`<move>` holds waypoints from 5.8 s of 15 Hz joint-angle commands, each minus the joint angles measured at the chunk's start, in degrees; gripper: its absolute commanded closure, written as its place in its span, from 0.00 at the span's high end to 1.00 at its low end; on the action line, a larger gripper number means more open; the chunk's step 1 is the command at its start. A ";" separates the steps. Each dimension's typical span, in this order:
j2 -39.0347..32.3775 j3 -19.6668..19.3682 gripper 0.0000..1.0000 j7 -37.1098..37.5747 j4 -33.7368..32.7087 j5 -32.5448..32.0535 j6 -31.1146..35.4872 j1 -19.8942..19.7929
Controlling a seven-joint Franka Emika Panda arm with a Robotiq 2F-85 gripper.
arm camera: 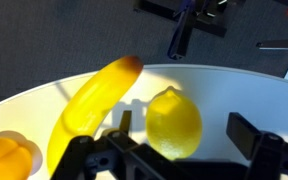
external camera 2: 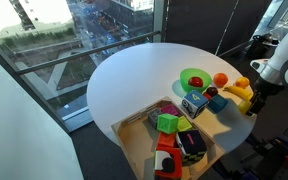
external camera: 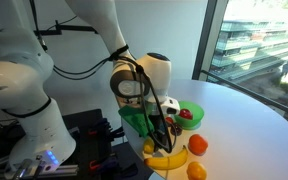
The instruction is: Put the lemon in the bowl
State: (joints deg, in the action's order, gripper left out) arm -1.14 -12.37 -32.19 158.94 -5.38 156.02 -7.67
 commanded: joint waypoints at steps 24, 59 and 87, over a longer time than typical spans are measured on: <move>9.56 1.62 0.33 11.17 -9.33 8.20 -8.53 0.20; -11.13 6.21 1.00 39.94 -31.21 3.75 -14.47 4.72; 18.61 4.52 1.00 29.03 -19.95 2.63 -45.36 0.62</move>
State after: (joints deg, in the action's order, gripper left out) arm 12.01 -7.23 -0.77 136.02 -2.60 110.16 -6.31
